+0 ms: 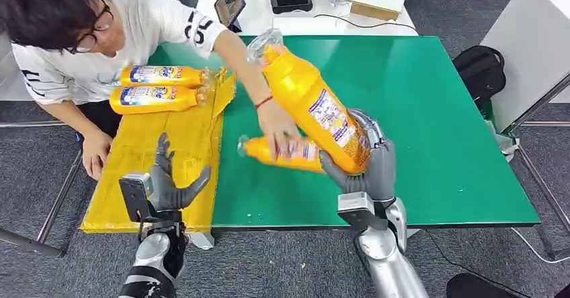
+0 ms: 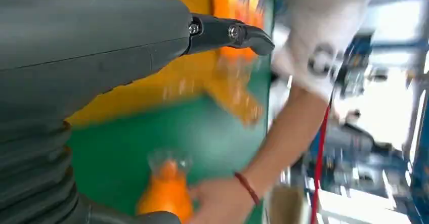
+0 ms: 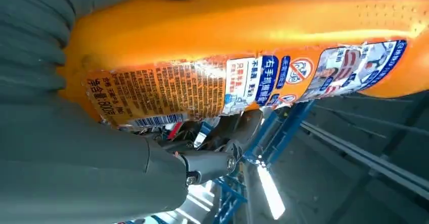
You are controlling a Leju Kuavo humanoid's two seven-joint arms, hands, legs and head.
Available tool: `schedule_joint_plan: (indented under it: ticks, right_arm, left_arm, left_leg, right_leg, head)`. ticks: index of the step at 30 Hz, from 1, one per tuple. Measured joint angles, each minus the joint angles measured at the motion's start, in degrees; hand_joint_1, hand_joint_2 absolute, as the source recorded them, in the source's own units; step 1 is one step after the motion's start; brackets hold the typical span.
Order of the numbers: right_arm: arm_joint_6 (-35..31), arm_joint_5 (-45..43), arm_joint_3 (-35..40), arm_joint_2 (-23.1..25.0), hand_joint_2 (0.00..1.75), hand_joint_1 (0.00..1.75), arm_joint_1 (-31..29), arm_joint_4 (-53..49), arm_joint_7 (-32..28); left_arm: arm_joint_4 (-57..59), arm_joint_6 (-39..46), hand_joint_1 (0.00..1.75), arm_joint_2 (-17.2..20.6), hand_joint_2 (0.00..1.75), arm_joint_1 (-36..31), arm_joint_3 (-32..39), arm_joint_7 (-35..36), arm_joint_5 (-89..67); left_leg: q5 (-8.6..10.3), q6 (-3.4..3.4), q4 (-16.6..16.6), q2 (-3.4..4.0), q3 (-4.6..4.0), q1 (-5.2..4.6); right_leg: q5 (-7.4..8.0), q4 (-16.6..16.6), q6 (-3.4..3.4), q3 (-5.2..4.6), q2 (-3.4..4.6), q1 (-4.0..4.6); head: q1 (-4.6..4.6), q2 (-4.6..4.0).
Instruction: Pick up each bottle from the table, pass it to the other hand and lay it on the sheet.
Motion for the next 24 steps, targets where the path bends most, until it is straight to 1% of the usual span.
schedule_joint_plan:
  ticks: [2,3,4,6,7,9,10,12,13,15,17,24]
  right_arm:
    - [1.54,-0.44,-0.02,0.24,1.75,1.75,0.49,0.2,-0.64]
    - [2.34,-0.48,-0.02,0.35,1.75,1.71,0.75,0.41,-0.87]
    - [2.69,-0.44,-0.02,0.42,1.75,1.75,1.01,0.61,-1.13]
    - [3.0,-0.2,-0.02,0.68,1.75,1.75,1.41,1.02,-1.55]
    - [3.04,0.2,-0.02,0.72,1.75,1.71,1.55,1.2,-1.6]
    - [3.36,1.63,0.02,0.74,1.75,1.75,1.7,1.66,-1.64]
    - [3.71,2.81,0.26,0.79,1.75,1.73,1.7,2.18,-1.79]
    - [4.07,5.14,1.16,1.12,1.75,1.68,1.71,3.87,-2.74]
    - [4.07,6.25,1.95,1.4,1.75,1.71,1.71,4.99,-3.33]
    - [4.05,7.43,3.89,2.08,1.75,1.71,1.78,7.55,-4.24]
    - [3.98,7.56,5.57,2.69,1.75,1.68,1.8,9.4,-4.7]
    - [4.48,6.27,8.63,3.96,1.75,1.68,1.36,14.22,-4.72]
  left_arm:
    - [-0.77,-4.26,0.0,-0.02,1.75,0.15,-1.32,1.85,3.58]
    - [-1.27,-5.99,0.0,-0.02,1.75,0.17,-2.09,2.58,4.95]
    - [-1.62,-6.72,0.0,-0.02,1.75,0.18,-2.65,2.93,5.5]
    - [-2.21,-7.18,0.0,-0.02,1.75,0.24,-3.58,3.37,6.08]
    - [-2.39,-7.77,0.0,-0.02,1.75,0.27,-3.89,3.68,6.77]
    - [-2.76,-9.61,0.0,-0.02,1.75,0.33,-4.44,4.69,8.52]
    - [-3.0,-11.13,0.0,-0.02,1.75,0.41,-4.85,5.44,9.88]
    - [-3.43,-14.71,0.0,-0.02,1.75,0.59,-5.93,6.98,12.94]
    - [-3.7,-16.39,0.0,-0.02,1.75,0.69,-6.58,7.5,14.51]
    - [-4.22,-18.81,0.0,-0.02,1.75,0.91,-8.05,8.14,16.85]
    - [-4.68,-20.34,0.0,-0.02,1.75,1.07,-8.88,8.55,18.48]
    - [-6.42,-24.9,0.0,0.22,1.75,2.21,-10.98,8.31,21.88]
  left_leg:
    - [-0.01,0.0,0.0,0.0,-0.02,0.0]
    - [-0.01,0.0,0.0,0.0,-0.02,0.0]
    - [-0.01,0.0,0.0,0.0,-0.02,0.0]
    - [-0.01,0.0,0.0,0.0,-0.02,0.0]
    - [-0.01,0.0,0.0,0.0,-0.02,0.0]
    - [-0.01,0.0,0.0,-0.01,-0.02,0.0]
    - [-0.01,0.0,0.0,0.0,-0.02,0.0]
    - [-0.01,0.0,0.0,0.01,-0.02,0.01]
    - [-0.01,0.0,0.0,0.01,-0.02,0.01]
    - [-0.01,0.0,0.0,-0.01,-0.03,0.01]
    - [-0.01,-0.01,0.0,-0.02,-0.03,0.01]
    - [-0.01,0.0,-0.01,-0.01,-0.03,0.0]
  right_leg:
    - [0.0,0.0,0.0,0.0,0.0,0.0]
    - [0.0,0.0,0.0,0.0,0.0,0.0]
    - [0.0,0.0,0.0,0.0,0.0,0.0]
    - [0.0,0.0,0.0,0.0,0.0,0.0]
    - [0.0,0.0,0.0,0.0,0.0,0.0]
    - [0.0,0.01,0.0,0.0,-0.01,0.01]
    - [0.0,0.01,0.0,0.0,0.0,0.01]
    - [0.0,0.01,0.0,0.0,0.01,0.01]
    - [0.0,0.01,0.0,0.0,0.01,0.01]
    - [0.0,0.01,0.0,-0.01,-0.01,0.01]
    - [-0.01,0.01,0.0,0.0,-0.01,0.01]
    - [-0.01,0.0,0.0,0.0,-0.01,0.0]
  head:
    - [0.0,0.0]
    - [0.0,0.0]
    - [0.0,0.0]
    - [-0.02,0.0]
    - [-0.02,0.0]
    - [0.0,0.0]
    - [-0.04,0.0]
    - [-0.02,0.0]
    - [-0.02,0.0]
    - [-0.02,0.0]
    - [-0.04,0.0]
    - [-0.04,0.0]
